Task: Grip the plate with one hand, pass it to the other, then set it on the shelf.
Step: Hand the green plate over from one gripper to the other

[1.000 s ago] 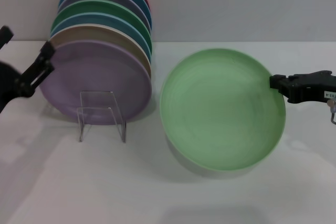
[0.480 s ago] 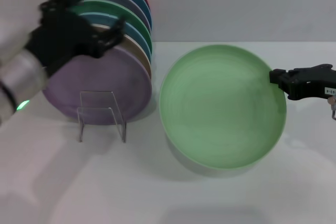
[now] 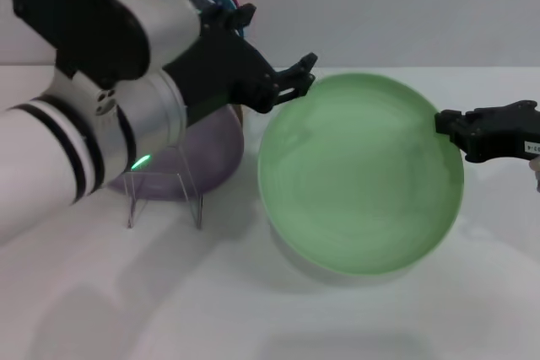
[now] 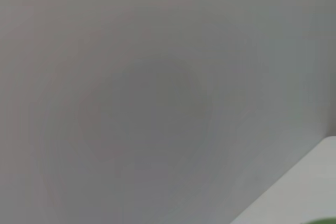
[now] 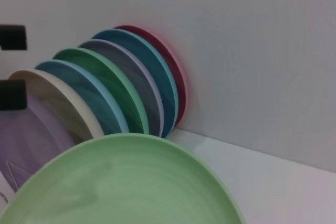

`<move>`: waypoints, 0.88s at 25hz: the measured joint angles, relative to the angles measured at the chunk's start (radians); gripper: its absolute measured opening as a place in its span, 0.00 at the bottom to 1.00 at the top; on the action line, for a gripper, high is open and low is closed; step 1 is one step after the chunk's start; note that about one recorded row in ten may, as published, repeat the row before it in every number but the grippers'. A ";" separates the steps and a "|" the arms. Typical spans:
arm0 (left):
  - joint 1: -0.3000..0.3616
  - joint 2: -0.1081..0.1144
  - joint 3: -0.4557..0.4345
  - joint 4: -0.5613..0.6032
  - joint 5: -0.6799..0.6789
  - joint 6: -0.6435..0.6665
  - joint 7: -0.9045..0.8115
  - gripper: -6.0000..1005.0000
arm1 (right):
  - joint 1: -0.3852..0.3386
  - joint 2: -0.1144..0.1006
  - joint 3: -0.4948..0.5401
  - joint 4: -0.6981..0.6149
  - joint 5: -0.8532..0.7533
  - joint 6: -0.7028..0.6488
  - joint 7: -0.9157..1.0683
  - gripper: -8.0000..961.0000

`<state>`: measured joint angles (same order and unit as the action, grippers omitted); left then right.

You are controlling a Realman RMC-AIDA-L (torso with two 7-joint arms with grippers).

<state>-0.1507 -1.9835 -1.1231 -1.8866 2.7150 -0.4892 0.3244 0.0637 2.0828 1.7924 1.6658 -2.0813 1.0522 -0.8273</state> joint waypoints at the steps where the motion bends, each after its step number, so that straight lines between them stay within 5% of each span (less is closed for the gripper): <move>1: 0.002 -0.027 -0.025 -0.008 -0.019 -0.038 0.035 0.85 | -0.002 0.001 -0.001 0.000 0.000 -0.001 -0.004 0.02; 3: 0.001 -0.061 -0.074 -0.017 -0.066 -0.106 0.096 0.84 | -0.007 0.002 -0.005 0.000 0.001 -0.006 -0.012 0.02; 5: -0.006 -0.071 -0.107 -0.018 -0.111 -0.143 0.130 0.84 | -0.011 0.002 -0.011 0.003 0.005 -0.012 -0.022 0.02; 6: -0.030 -0.071 -0.175 -0.005 -0.264 -0.210 0.205 0.84 | -0.013 0.002 -0.013 0.004 0.011 -0.014 -0.030 0.02; 10: -0.052 -0.073 -0.281 0.042 -0.426 -0.311 0.311 0.84 | -0.022 0.003 -0.014 0.007 0.042 -0.021 -0.073 0.02; 22: -0.080 -0.077 -0.304 0.159 -0.477 -0.350 0.376 0.84 | -0.039 0.001 -0.016 0.047 0.083 -0.019 -0.083 0.02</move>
<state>-0.2310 -2.0606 -1.4276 -1.7276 2.2383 -0.8393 0.7001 0.0251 2.0842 1.7767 1.7124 -1.9988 1.0328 -0.9106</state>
